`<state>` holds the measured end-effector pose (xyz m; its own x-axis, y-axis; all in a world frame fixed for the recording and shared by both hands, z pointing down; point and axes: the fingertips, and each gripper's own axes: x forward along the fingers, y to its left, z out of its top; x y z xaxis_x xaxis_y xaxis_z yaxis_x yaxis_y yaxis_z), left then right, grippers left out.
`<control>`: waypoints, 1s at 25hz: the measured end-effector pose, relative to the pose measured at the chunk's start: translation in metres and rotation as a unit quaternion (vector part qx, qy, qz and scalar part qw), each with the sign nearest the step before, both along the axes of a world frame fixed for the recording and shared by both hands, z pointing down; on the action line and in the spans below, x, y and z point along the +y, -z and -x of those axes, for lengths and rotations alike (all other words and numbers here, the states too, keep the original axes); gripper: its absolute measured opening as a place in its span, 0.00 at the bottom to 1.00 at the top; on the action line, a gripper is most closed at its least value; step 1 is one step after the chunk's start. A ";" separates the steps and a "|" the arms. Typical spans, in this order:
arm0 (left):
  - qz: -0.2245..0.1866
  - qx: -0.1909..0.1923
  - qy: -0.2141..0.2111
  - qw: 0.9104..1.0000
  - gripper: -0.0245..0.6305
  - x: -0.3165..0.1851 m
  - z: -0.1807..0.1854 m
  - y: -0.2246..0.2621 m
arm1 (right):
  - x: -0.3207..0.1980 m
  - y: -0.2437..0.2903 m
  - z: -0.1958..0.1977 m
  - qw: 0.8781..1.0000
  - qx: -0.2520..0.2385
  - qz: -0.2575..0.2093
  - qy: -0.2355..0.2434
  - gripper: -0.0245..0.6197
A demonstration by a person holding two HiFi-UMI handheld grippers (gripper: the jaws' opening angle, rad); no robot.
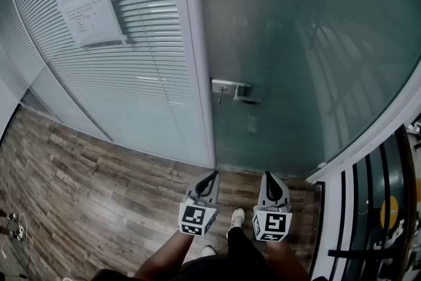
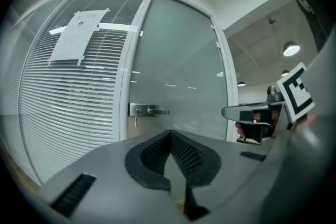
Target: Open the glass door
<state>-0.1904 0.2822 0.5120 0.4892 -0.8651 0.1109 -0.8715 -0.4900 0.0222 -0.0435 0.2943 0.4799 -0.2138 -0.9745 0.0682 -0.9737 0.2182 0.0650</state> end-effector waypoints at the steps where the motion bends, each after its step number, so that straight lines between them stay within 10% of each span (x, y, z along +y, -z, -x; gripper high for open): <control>1: -0.001 0.000 -0.001 1.000 0.04 -0.013 -0.003 0.000 | -0.015 0.000 -0.002 1.000 0.000 -0.002 0.003 0.06; 16: 0.003 -0.010 0.033 0.999 0.04 -0.160 -0.032 0.002 | -0.189 0.024 -0.007 0.994 0.034 0.001 0.108 0.06; 25: 0.020 0.011 0.064 0.998 0.04 -0.191 -0.022 0.003 | -0.240 0.026 0.032 0.963 0.126 0.039 0.235 0.14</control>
